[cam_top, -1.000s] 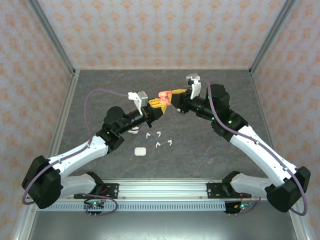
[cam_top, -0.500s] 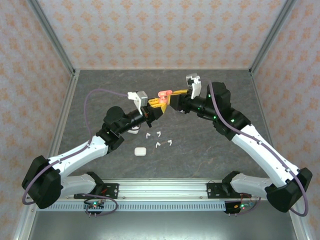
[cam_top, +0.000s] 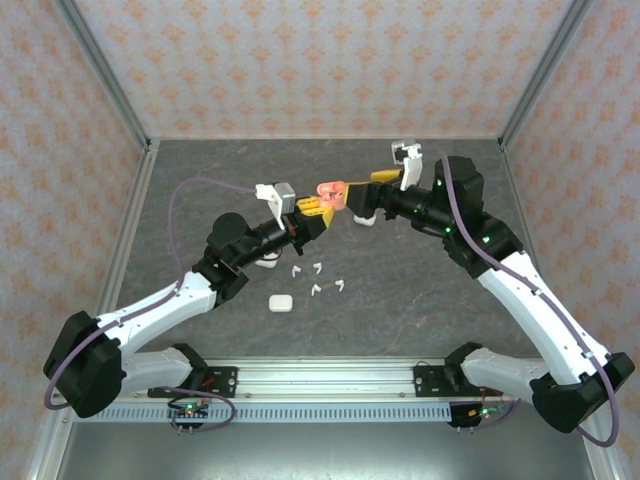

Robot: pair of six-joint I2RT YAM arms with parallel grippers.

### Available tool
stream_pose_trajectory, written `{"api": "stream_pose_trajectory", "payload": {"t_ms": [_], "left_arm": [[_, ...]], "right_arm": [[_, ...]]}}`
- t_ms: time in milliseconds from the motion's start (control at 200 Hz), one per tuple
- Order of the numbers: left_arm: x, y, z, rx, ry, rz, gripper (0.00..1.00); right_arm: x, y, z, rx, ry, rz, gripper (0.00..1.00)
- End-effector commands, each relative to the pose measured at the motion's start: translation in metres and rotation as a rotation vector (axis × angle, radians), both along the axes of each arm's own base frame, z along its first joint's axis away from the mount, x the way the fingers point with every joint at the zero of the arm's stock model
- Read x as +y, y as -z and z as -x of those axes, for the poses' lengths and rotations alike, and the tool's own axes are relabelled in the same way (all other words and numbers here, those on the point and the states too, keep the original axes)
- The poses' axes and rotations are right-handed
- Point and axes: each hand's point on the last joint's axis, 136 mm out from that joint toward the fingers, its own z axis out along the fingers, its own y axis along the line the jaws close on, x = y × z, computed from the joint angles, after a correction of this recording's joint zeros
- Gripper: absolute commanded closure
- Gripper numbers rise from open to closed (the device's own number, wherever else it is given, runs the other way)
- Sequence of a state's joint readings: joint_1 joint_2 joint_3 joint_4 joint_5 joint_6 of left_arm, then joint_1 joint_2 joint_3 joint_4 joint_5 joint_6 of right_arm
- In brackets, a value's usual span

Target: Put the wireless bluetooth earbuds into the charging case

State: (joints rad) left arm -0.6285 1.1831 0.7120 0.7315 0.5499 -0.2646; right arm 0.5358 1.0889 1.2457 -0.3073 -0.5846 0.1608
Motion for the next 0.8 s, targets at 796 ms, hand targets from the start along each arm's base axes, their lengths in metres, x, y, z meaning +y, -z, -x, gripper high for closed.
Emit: {"api": "stream_pose_trajectory", "payload": {"t_ms": [796], "left_arm": [[-0.013,-0.026,0.014,-0.076,0.09,0.025,1.0]], "right_arm": [[0.037,-0.023,0.031,-0.011,-0.311,-0.139,0.0]]}}
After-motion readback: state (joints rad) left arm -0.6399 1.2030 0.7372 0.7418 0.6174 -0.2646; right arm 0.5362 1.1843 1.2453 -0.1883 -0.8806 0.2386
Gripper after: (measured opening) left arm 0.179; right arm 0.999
